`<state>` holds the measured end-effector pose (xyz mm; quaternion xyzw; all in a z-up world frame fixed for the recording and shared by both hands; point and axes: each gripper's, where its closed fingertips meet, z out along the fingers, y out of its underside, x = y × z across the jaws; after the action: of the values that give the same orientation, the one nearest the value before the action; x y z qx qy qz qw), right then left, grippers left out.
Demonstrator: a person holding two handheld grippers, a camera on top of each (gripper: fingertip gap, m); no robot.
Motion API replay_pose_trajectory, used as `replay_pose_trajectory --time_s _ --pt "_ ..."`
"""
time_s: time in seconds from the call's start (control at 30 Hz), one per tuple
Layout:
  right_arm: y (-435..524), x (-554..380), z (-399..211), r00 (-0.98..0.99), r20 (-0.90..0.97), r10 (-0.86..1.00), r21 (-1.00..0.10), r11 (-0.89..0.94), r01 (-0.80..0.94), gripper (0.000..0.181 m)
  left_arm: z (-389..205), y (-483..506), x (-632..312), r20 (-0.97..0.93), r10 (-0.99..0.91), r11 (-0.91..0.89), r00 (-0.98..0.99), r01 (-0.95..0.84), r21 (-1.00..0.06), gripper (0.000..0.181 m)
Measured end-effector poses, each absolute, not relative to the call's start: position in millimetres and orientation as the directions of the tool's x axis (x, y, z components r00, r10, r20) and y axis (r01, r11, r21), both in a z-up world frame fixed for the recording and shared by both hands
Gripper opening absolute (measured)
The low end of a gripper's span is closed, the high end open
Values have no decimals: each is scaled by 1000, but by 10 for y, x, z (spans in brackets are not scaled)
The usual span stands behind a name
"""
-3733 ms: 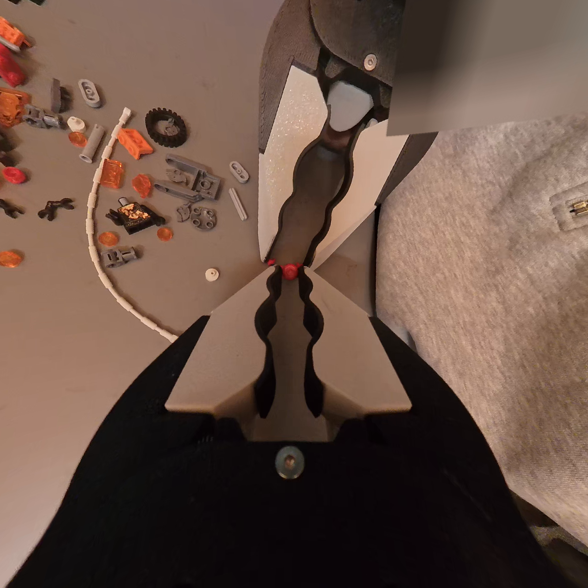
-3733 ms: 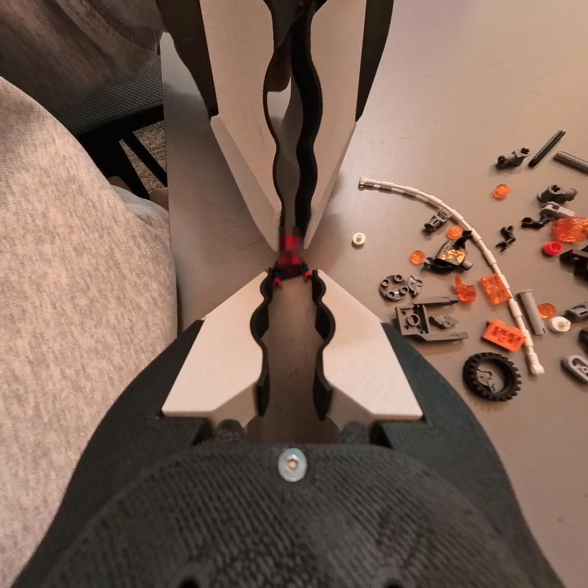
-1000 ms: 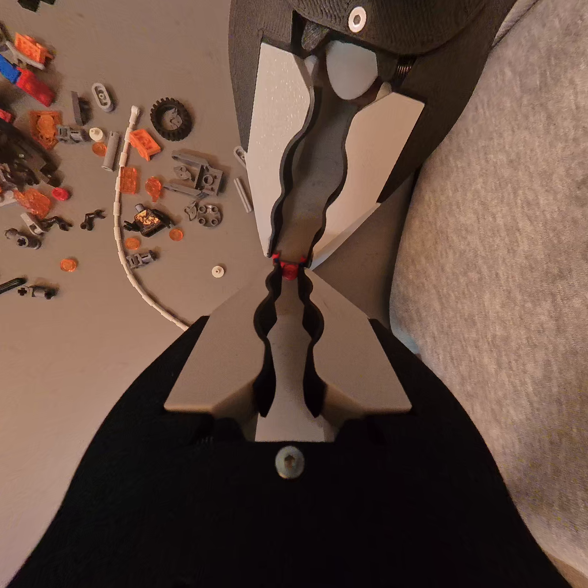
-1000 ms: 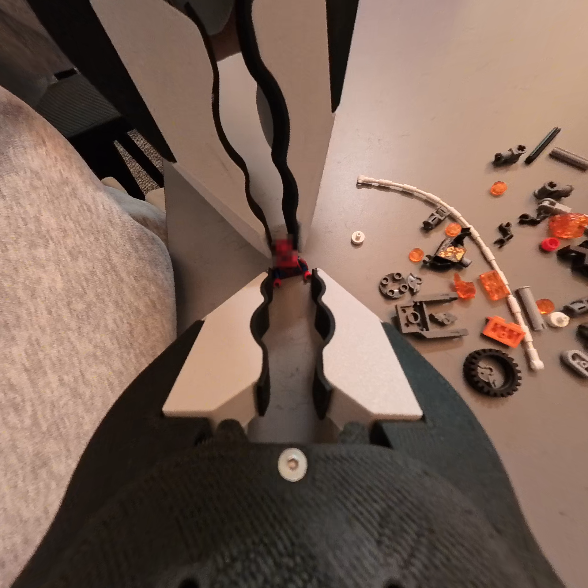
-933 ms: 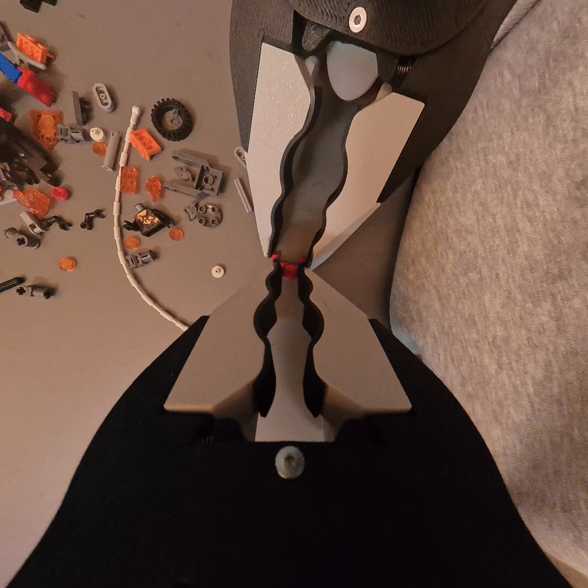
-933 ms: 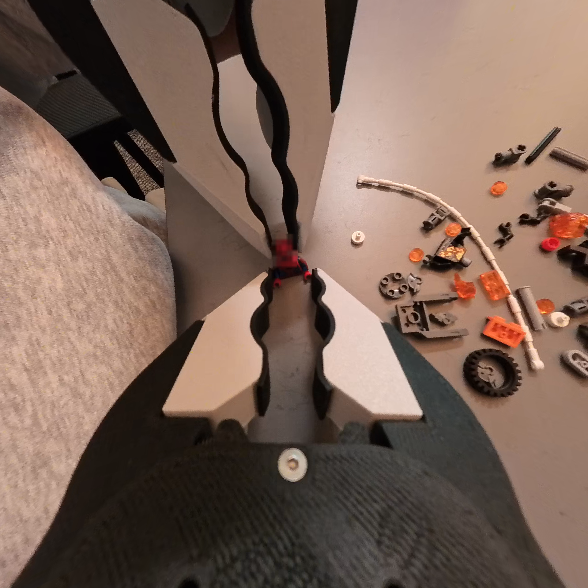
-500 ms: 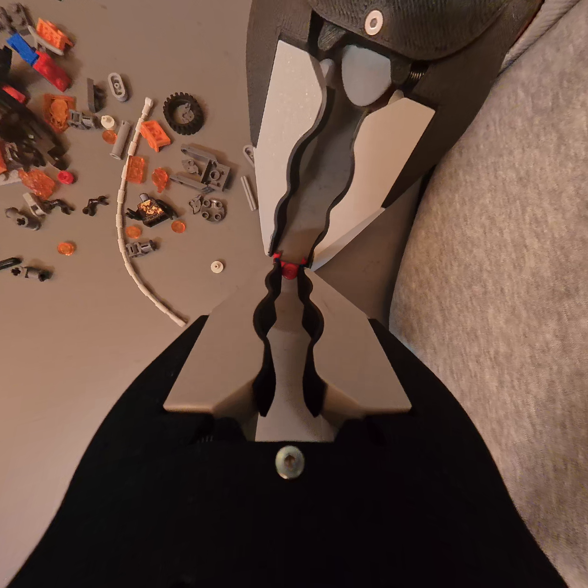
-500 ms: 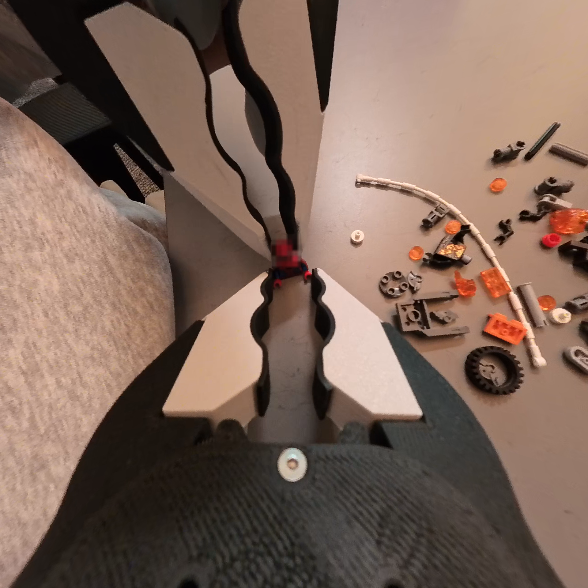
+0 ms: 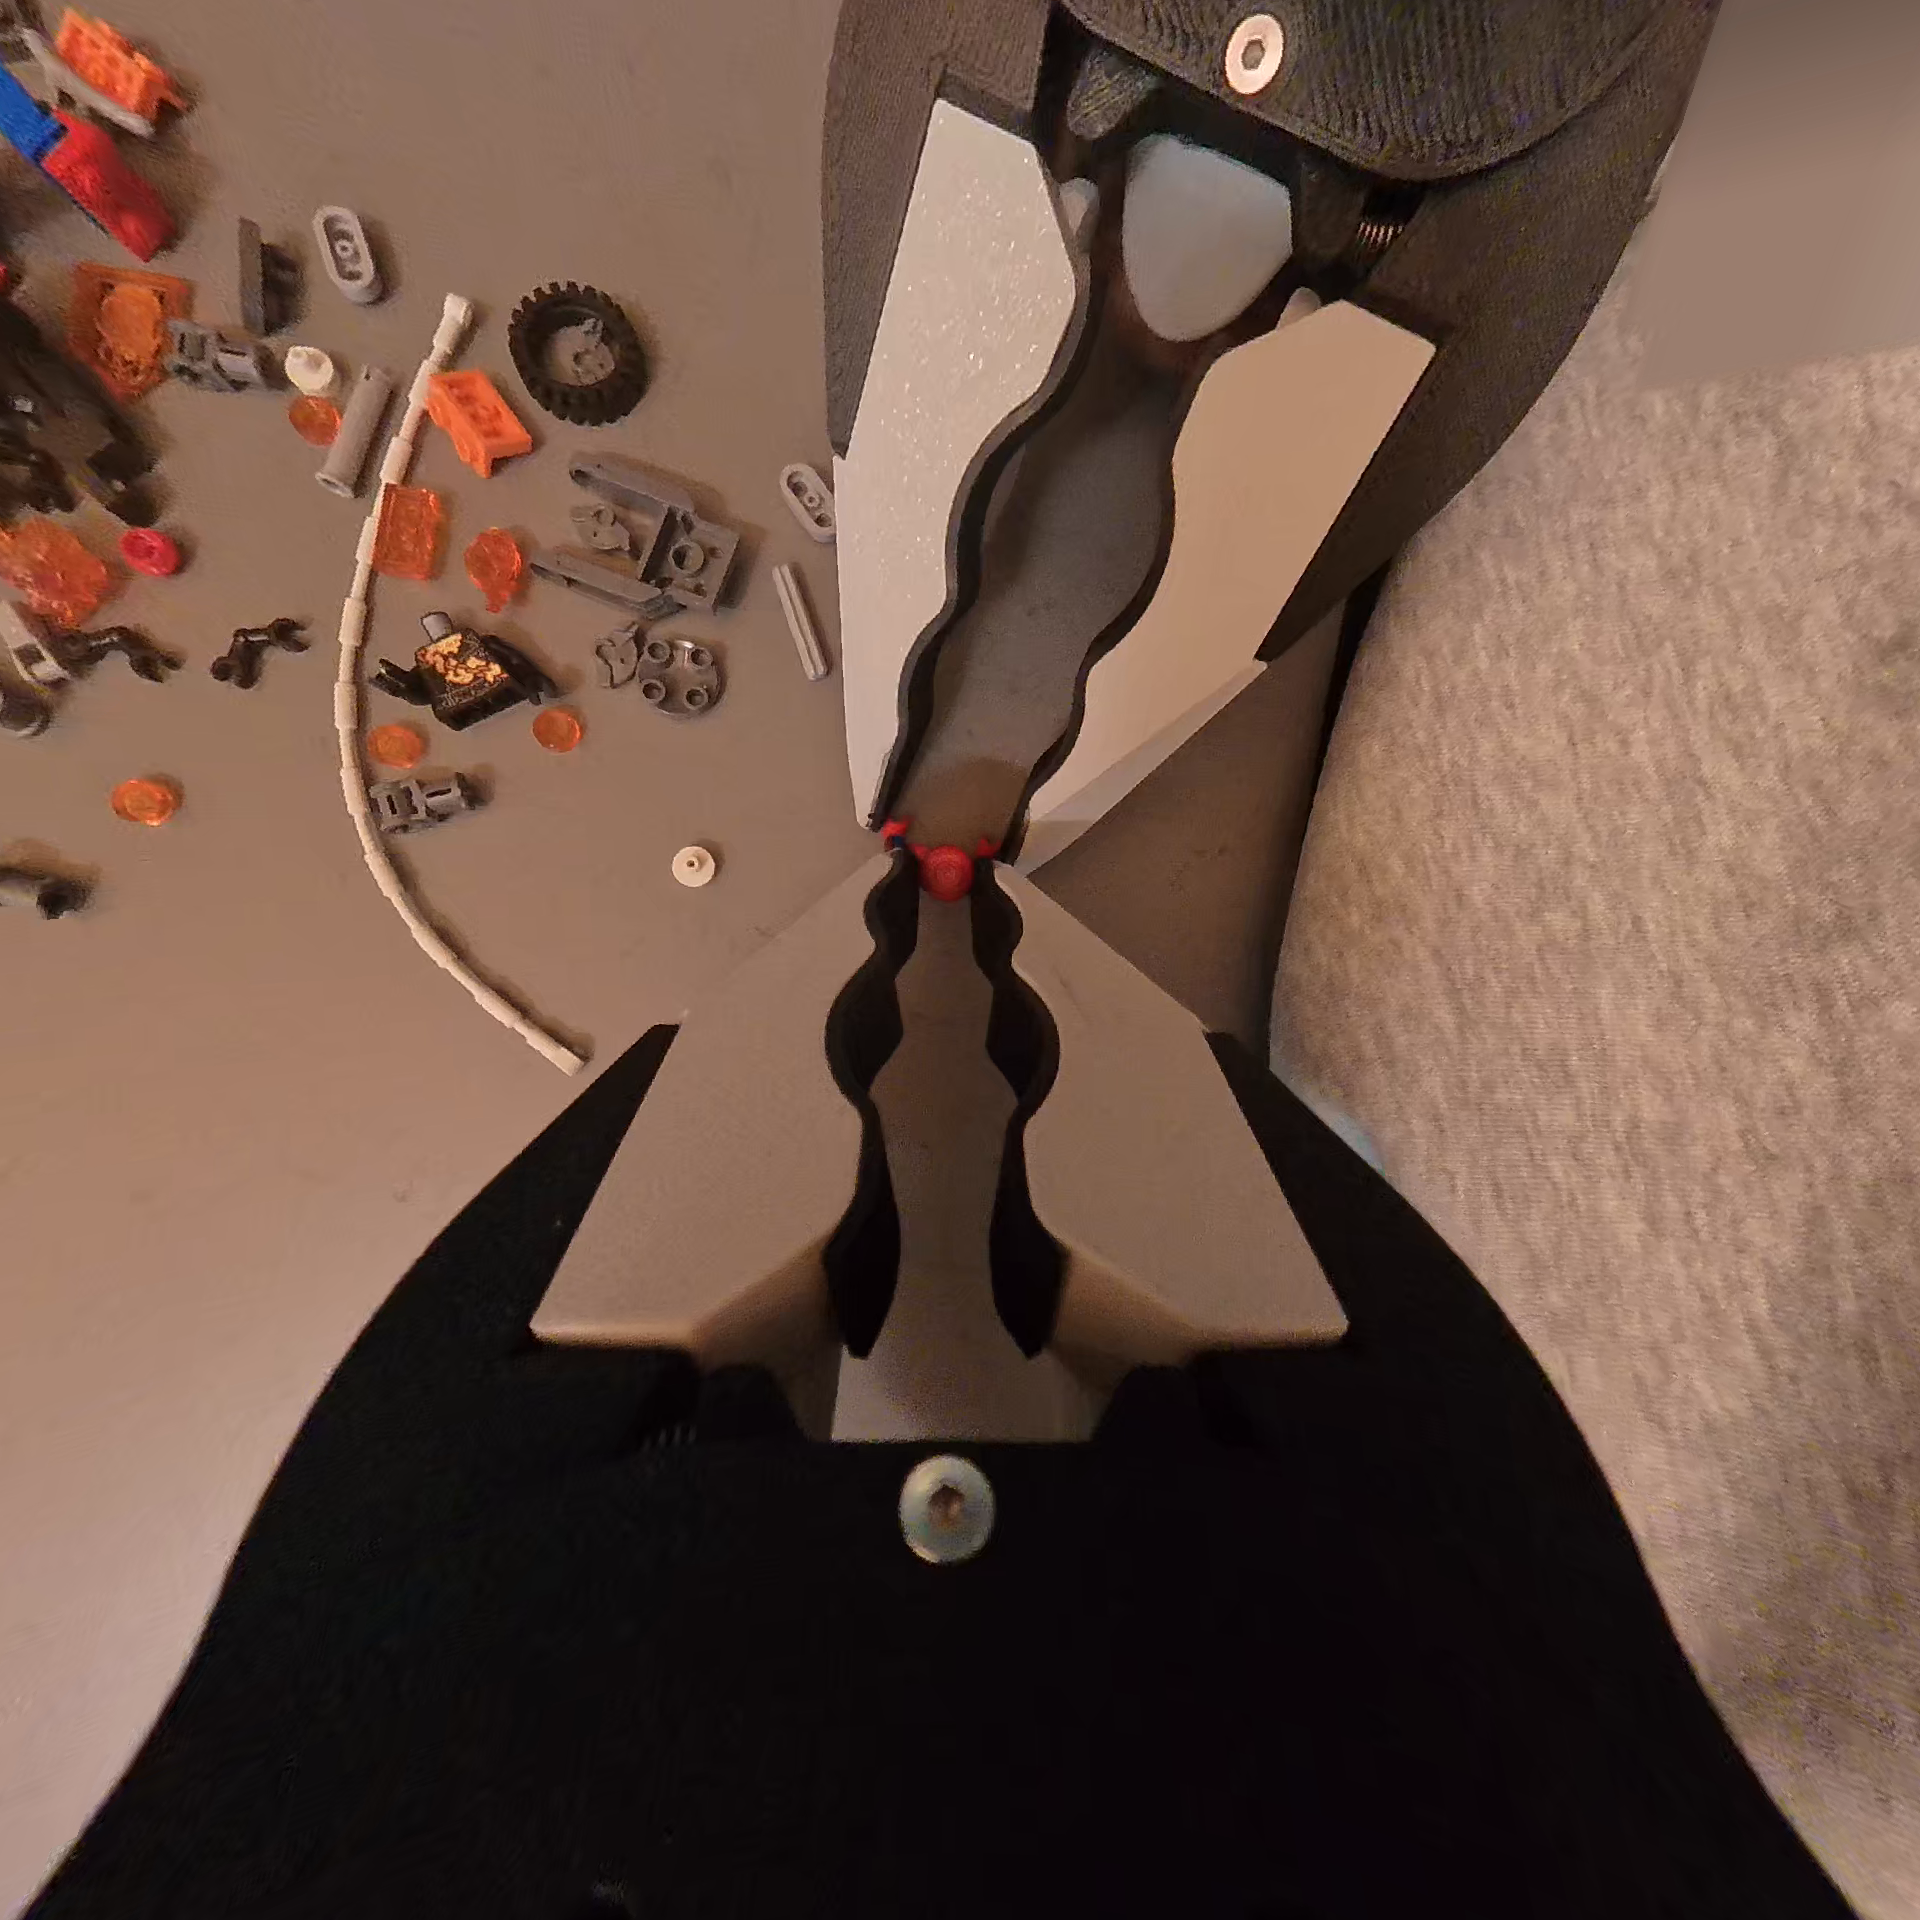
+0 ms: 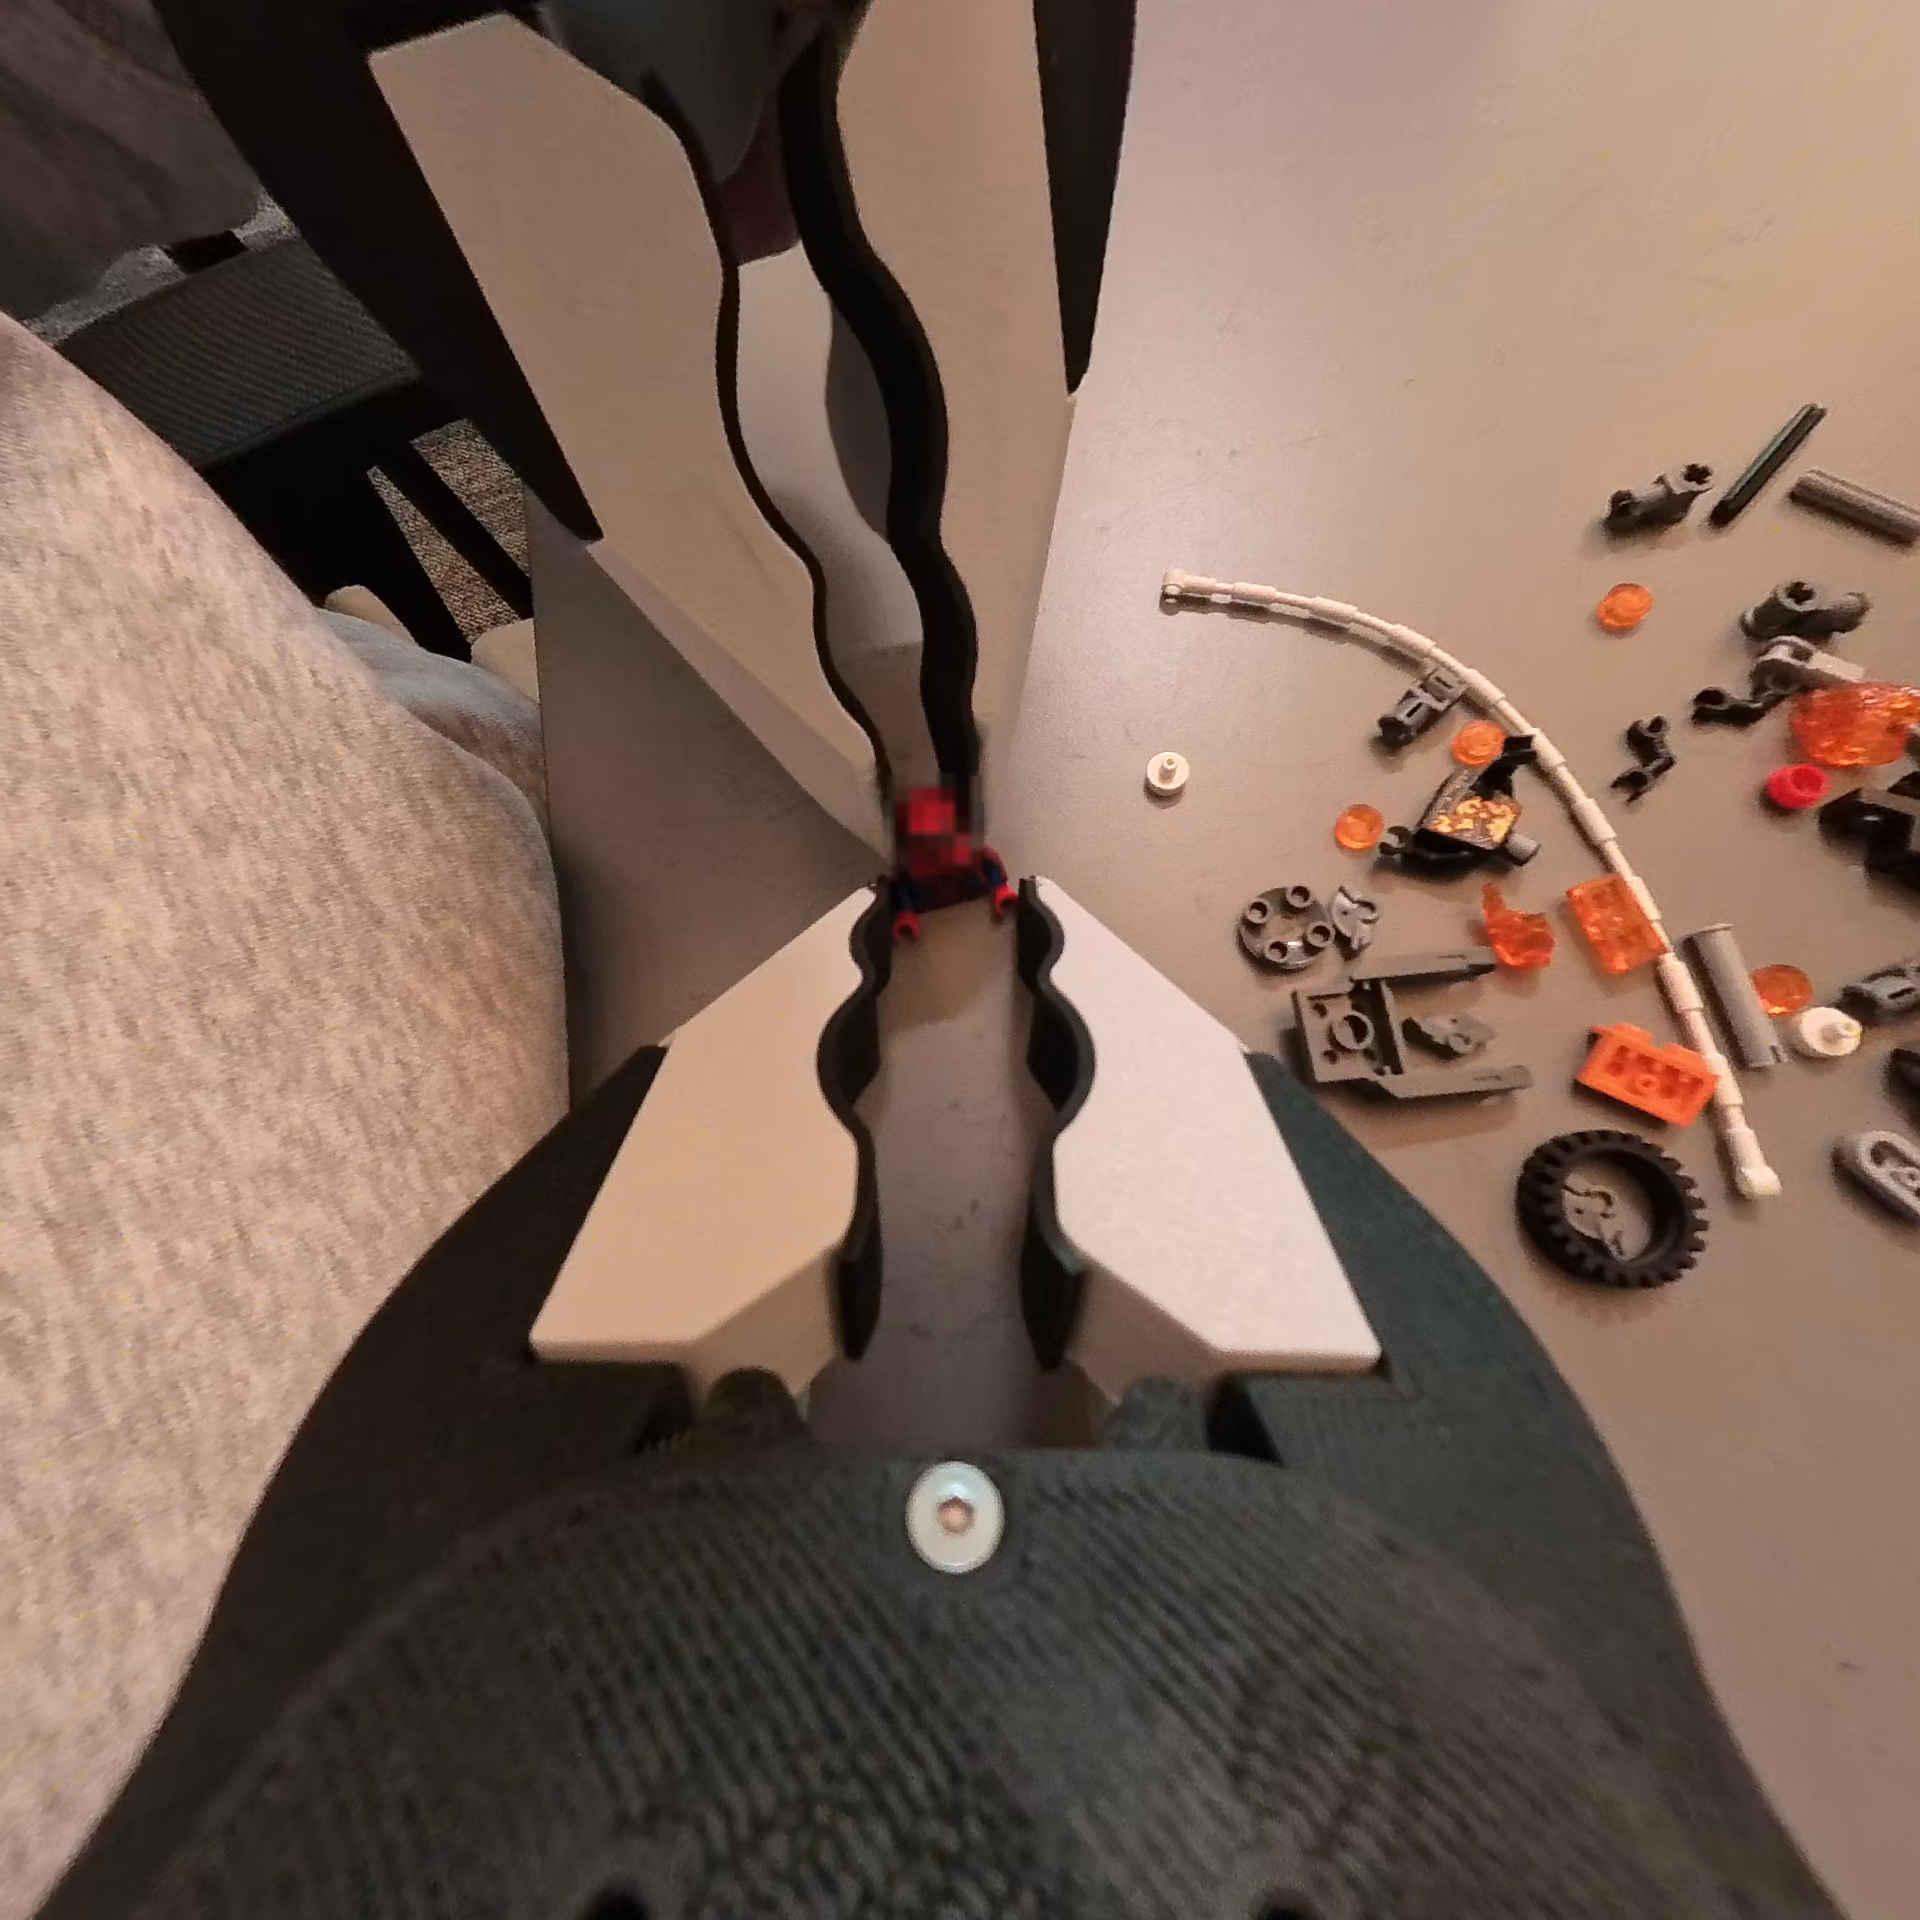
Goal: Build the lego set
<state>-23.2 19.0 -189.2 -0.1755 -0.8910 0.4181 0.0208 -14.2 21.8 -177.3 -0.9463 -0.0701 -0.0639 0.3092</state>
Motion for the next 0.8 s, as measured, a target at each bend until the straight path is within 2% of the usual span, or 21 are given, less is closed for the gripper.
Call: replay_pose_trajectory --time_s 0.17,0.27,0.53,0.8 --pt "189 -236 -1892 -937 -105 333 -754 588 293 23 -1770 226 -150 152 77 -803 985 151 -576 10" --pt "191 -242 -1893 -936 -108 336 -754 586 297 23 -1781 235 -122 157 78 -815 985 153 -559 22" --pt "190 -245 -1895 -936 -103 336 -754 588 294 23 -1706 223 -177 120 72 -807 990 129 -576 10" --pt "191 -245 -1899 -937 -99 336 -753 590 291 23 -1726 209 -167 113 14 -842 993 73 -535 9"
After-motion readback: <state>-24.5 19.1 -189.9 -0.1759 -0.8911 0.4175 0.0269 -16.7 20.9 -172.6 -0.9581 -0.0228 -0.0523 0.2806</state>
